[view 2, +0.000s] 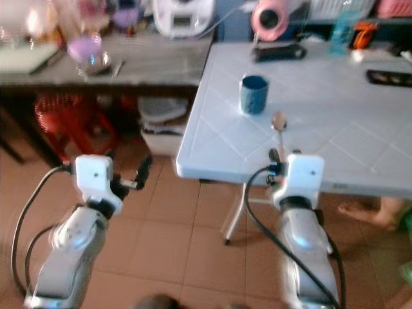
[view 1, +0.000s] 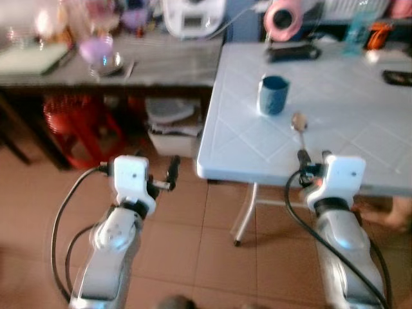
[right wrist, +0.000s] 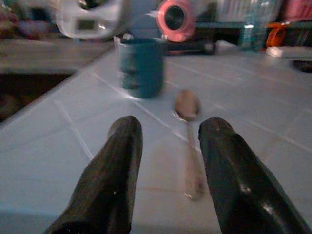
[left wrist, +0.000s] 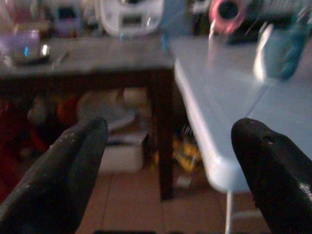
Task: Setting the table
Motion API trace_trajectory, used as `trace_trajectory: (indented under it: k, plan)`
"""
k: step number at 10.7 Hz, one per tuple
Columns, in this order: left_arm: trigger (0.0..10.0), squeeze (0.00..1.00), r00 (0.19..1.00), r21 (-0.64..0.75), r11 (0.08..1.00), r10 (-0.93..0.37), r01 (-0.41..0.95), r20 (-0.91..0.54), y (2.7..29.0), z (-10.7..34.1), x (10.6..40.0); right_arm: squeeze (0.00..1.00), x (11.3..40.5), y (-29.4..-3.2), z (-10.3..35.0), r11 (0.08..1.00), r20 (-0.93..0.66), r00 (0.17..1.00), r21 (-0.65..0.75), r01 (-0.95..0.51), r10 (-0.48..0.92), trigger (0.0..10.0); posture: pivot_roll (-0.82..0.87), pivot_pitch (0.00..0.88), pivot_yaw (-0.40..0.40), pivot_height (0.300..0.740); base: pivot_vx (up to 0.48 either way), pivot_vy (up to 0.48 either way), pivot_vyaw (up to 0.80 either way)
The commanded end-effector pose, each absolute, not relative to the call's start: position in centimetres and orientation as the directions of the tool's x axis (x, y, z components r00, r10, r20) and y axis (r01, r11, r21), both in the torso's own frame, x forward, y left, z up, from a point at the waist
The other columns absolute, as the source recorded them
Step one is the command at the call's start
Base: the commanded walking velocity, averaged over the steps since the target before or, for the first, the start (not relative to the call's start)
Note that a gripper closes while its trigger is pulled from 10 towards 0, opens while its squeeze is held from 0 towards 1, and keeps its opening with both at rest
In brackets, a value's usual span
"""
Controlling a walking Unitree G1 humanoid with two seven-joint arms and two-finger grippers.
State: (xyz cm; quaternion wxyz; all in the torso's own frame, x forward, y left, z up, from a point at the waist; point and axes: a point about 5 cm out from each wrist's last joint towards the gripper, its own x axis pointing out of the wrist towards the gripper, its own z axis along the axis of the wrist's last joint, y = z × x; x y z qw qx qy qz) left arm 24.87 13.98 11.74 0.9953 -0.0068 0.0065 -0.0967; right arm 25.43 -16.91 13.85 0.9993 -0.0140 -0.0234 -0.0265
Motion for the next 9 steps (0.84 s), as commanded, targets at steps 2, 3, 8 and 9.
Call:
trace_trajectory:
  k: [2, 3, 8, 9]
  plan:
    - [10.0, 0.00, 0.978, 0.000, 0.978, -0.208, 0.208, 0.004, 13.6, 12.3, 25.0, 0.00, 25.5, -17.4, 14.1, 0.997, 0.051, 0.997, -0.044, 0.062, -0.060, 10.0, 0.00, 0.069, 0.083, 0.740, 0.150, -0.398, 0.00]
    - [10.0, 0.00, 0.977, -0.002, 0.977, -0.212, 0.212, 0.003, 13.5, 12.3, 25.0, 0.00, 25.6, -17.4, 14.1, 0.997, 0.053, 0.997, -0.044, 0.062, -0.060, 10.0, 0.00, 0.072, 0.084, 0.740, 0.300, -0.371, 0.00]
    - [10.0, 0.00, 0.981, -0.039, 0.980, -0.195, 0.194, -0.026, 13.7, 11.8, 24.8, 0.00, 26.7, -17.1, 14.7, 0.998, 0.070, 0.996, -0.029, 0.055, -0.053, 10.0, 0.01, 0.079, 0.083, 0.740, 0.384, -0.008, 0.00]
    - [10.0, 0.00, 0.982, -0.032, 0.982, -0.185, 0.184, -0.024, 14.0, 11.8, 24.7, 0.00, 26.7, -17.2, 14.6, 0.998, 0.067, 0.996, -0.029, 0.053, -0.051, 10.0, 0.01, 0.080, 0.082, 0.740, 0.000, 0.000, 0.00]
